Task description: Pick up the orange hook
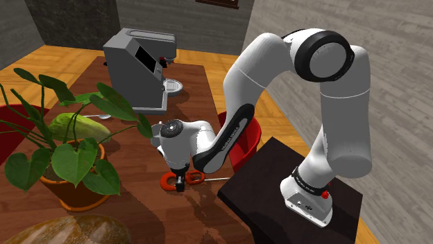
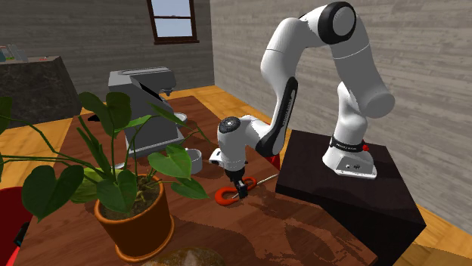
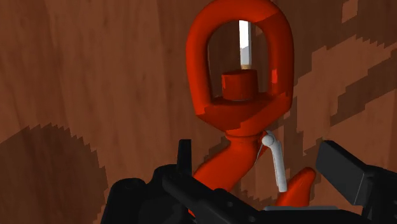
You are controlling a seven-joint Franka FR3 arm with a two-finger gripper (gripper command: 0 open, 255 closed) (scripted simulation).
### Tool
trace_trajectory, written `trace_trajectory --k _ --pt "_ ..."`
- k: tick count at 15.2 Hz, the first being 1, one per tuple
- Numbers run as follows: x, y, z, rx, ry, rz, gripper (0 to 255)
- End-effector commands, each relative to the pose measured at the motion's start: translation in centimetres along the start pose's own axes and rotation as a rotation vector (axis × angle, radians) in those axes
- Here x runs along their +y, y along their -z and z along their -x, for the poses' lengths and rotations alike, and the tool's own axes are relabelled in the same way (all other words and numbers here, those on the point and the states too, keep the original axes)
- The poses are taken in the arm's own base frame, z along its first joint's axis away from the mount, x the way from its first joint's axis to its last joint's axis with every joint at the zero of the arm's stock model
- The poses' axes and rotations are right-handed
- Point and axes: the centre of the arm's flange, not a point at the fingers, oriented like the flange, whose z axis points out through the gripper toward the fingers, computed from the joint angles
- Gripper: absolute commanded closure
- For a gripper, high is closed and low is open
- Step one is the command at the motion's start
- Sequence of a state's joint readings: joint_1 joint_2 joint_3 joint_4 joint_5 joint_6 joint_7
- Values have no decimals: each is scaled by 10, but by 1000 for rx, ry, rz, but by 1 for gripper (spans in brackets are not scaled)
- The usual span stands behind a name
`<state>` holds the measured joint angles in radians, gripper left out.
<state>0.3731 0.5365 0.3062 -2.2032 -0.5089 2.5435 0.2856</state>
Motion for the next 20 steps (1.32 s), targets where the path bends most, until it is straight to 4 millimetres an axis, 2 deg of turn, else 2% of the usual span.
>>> trace_trajectory --k 1,2,3,12,20 --pt "-1 -8 0 0 0 0 0" --pt "-1 -8 0 0 0 0 0" --pt "-1 -8 0 0 0 0 255" --pt "-1 -8 0 0 0 0 255" --pt "3 33 5 0 0 0 255"
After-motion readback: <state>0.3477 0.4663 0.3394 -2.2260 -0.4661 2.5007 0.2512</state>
